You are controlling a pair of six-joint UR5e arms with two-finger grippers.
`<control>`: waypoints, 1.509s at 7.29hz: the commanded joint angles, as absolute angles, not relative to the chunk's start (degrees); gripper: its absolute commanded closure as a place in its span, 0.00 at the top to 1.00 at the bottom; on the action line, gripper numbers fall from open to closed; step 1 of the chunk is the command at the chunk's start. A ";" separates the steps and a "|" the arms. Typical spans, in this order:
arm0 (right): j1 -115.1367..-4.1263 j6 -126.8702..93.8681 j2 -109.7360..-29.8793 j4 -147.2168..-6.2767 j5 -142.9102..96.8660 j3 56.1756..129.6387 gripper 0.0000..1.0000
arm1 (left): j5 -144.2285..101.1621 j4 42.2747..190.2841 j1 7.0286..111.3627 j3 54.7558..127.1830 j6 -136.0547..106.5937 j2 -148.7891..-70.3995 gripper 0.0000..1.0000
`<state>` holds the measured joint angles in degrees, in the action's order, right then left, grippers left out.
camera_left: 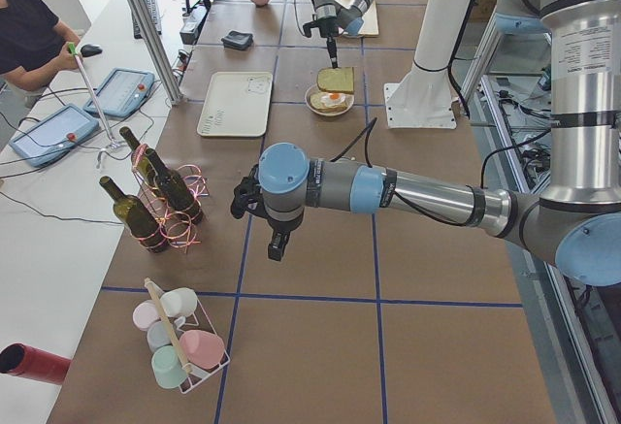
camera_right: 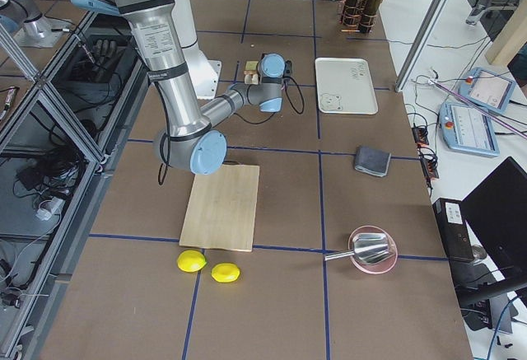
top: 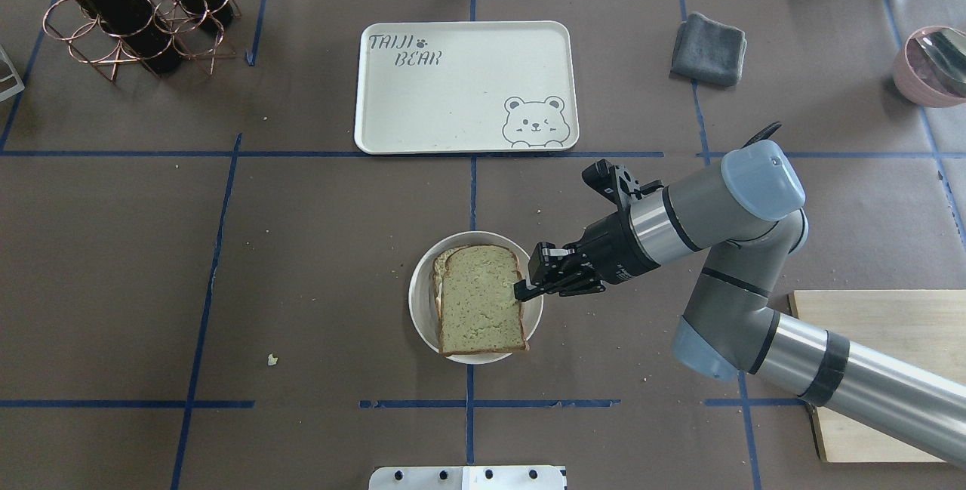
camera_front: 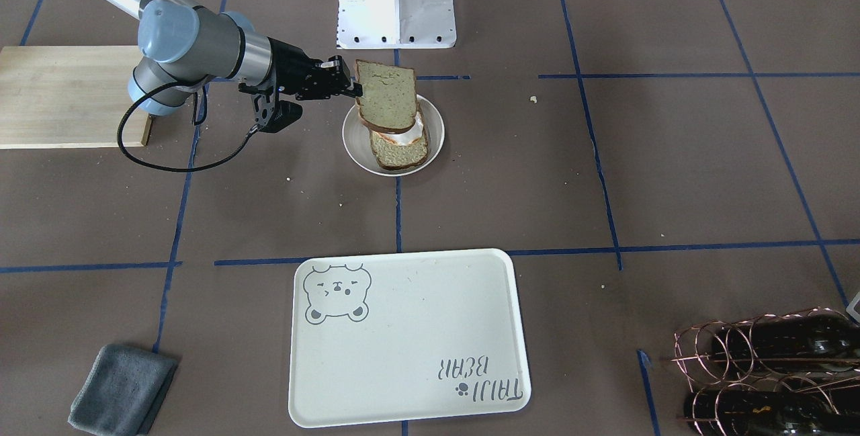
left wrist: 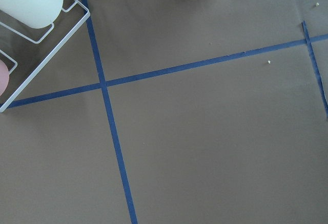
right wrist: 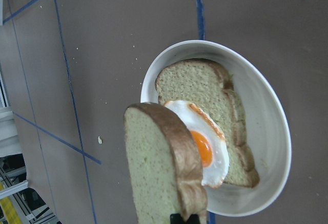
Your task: Make sandwich and place on tray
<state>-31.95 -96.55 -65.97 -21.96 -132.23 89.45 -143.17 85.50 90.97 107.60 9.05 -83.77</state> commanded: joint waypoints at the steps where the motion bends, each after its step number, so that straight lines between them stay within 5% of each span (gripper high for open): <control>1: -31.29 -96.24 -63.21 -21.97 -130.44 86.33 0.00 | -143.17 85.52 90.97 107.58 9.05 -83.76 1.00; 9: -30.32 -90.79 -62.67 -21.97 -130.69 82.71 0.04 | -143.17 85.52 90.88 107.49 9.05 -83.85 1.00; 11: -30.58 -90.88 -62.84 -21.97 -130.43 82.71 0.63 | -143.70 85.69 89.83 107.49 9.14 -83.93 1.00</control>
<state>-30.48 -90.82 -62.74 -21.98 -130.56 82.73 -143.35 85.60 90.55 107.51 9.11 -83.87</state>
